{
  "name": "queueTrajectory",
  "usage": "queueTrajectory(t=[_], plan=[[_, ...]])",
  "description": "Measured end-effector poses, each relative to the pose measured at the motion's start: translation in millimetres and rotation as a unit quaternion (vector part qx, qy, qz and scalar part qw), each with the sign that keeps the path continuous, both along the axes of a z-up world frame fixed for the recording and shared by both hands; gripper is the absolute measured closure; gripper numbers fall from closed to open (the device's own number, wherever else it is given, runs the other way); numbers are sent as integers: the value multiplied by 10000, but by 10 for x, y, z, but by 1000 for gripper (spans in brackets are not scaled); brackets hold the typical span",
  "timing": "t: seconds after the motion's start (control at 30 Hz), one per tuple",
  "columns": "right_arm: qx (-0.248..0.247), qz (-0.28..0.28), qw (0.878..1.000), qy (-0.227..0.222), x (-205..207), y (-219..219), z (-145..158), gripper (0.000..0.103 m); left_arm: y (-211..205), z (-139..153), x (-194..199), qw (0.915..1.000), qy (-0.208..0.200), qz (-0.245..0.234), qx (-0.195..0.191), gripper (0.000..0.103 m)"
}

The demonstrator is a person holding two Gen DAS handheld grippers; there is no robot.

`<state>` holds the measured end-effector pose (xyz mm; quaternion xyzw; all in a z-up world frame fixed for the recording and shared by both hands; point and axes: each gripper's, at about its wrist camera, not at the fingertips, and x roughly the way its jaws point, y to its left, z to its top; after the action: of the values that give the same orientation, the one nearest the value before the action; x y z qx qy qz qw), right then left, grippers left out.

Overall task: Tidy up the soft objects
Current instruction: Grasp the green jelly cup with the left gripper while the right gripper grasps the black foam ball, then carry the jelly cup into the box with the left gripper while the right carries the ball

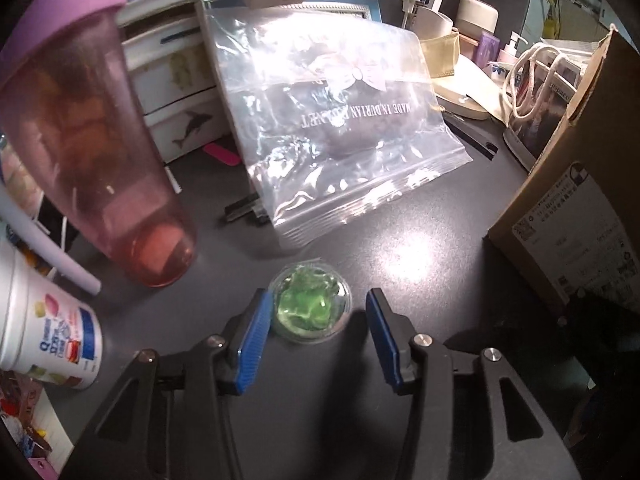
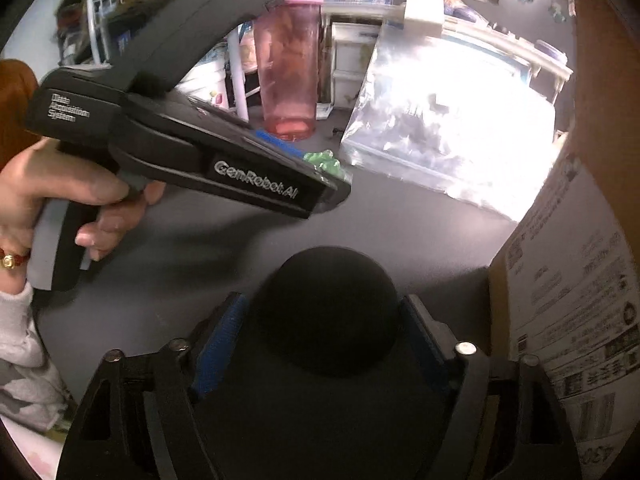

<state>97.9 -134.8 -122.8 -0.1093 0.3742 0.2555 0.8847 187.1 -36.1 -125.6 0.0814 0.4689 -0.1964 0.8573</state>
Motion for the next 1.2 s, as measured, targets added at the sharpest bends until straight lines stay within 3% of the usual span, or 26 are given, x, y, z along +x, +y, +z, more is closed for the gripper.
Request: queueTrajectory(t=[0.1,0.4,0.87,1.2], plan=[[156,29,9999,25,-2,-52,13,39,-29,-1,-14,9998,-111,-4,155,68],[266,215,9994,-74,-82,-32,59,43,27,5,-136,9998,-83,-27,186,68],[475,464,9974,-288,-188,-12,187,43,454,73,-446,9990,-185,415,-27,68],[506,596,9950,-624,-343,32,432,43,662,507,-747,9945,-747,664,-318,68]])
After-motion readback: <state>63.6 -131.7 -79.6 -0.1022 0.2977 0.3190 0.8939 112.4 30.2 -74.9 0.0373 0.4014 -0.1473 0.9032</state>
